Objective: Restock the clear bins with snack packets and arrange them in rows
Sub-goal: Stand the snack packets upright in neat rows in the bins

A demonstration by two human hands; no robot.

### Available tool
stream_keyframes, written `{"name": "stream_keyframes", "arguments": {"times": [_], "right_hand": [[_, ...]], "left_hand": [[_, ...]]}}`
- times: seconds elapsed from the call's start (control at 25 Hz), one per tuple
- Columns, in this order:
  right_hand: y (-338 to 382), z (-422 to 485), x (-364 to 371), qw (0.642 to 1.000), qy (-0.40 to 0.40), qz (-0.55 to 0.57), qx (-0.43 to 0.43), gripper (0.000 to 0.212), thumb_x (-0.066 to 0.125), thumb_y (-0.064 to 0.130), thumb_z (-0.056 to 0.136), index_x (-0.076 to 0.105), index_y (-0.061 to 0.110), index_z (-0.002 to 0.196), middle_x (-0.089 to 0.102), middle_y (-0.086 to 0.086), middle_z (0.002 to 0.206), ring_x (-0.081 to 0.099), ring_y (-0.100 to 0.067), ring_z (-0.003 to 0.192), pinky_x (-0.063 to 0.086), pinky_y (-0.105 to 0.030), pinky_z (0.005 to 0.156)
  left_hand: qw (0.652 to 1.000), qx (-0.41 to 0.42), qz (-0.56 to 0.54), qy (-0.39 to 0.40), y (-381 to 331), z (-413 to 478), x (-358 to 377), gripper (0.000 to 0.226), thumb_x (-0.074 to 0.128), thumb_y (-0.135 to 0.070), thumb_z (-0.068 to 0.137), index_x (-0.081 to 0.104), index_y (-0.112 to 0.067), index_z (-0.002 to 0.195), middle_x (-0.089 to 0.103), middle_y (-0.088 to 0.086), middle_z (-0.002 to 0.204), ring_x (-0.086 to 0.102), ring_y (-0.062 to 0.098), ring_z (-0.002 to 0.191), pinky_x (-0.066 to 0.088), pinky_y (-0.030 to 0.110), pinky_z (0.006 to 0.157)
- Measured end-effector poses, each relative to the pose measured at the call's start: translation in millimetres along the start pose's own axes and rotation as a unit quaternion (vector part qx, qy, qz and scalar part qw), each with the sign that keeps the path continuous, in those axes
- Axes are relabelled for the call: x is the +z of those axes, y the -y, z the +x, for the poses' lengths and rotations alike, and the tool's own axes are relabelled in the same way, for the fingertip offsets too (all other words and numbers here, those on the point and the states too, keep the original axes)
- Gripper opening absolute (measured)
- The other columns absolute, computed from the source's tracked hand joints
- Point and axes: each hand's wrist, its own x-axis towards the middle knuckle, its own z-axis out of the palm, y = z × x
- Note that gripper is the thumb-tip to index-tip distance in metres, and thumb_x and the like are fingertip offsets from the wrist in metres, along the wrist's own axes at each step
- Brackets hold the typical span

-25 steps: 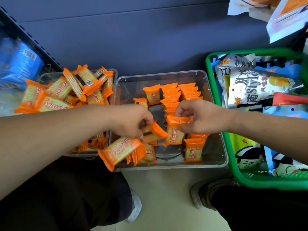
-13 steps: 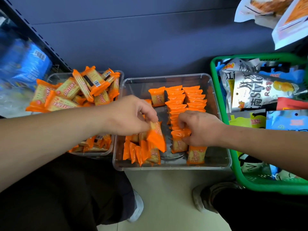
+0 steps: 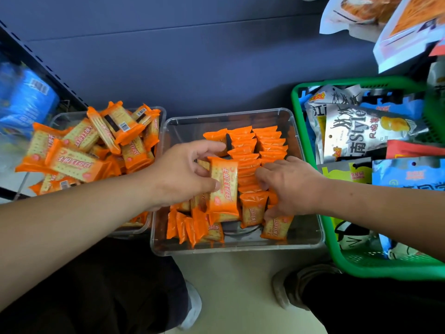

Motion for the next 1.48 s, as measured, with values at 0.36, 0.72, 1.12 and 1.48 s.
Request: {"name": "stream_keyframes", "arguments": {"times": [0.36,0.72,1.12,1.48], "right_hand": [[-7.5,-2.7,-13.6,0.768,-0.040,0.635,0.067,0.025,0.085,0.021,0.084,0.072,0.018,0.105,0.079,-0.004,0.101,0.073,-0.016,0.088,0.057,-0.041,0.079],[-5.3,-3.0,-2.1,0.908,-0.058,0.413,-0.030,0.033,0.094,0.031,0.073,0.071,0.030,0.098,0.071,0.009,0.091,0.063,-0.003,0.082,0.053,-0.025,0.079],[20.9,0.2,22.4,0.994,-0.055,0.098,-0.016,0.045,0.077,0.060,0.082,0.046,0.032,0.100,0.058,0.011,0.106,0.058,-0.019,0.102,0.049,-0.036,0.084],[-2.2,0.2,-6.6,0.863,-0.053,0.502,0.023,0.041,0.090,0.033,0.079,0.069,0.029,0.114,0.074,0.006,0.097,0.066,0.001,0.073,0.051,-0.022,0.072]], "left_hand": [[0.987,-0.072,-0.146,0.008,16.9,18.9,21.3,0.036,0.084,-0.005,0.085,0.067,-0.016,0.115,0.077,0.006,0.111,0.075,0.021,0.104,0.062,0.043,0.093],[0.919,-0.049,0.375,0.111,56.3,44.8,49.1,0.038,0.080,-0.052,0.082,0.060,-0.032,0.107,0.067,-0.001,0.115,0.064,0.025,0.110,0.050,0.031,0.080],[0.979,-0.148,0.136,0.037,41.5,32.7,21.6,0.036,0.091,-0.025,0.075,0.067,-0.028,0.101,0.074,0.002,0.100,0.073,0.022,0.089,0.064,0.040,0.081],[0.987,-0.138,-0.051,0.061,28.2,9.0,26.6,0.047,0.093,-0.007,0.074,0.069,-0.012,0.115,0.081,0.004,0.099,0.078,0.021,0.096,0.061,0.047,0.096]]}}
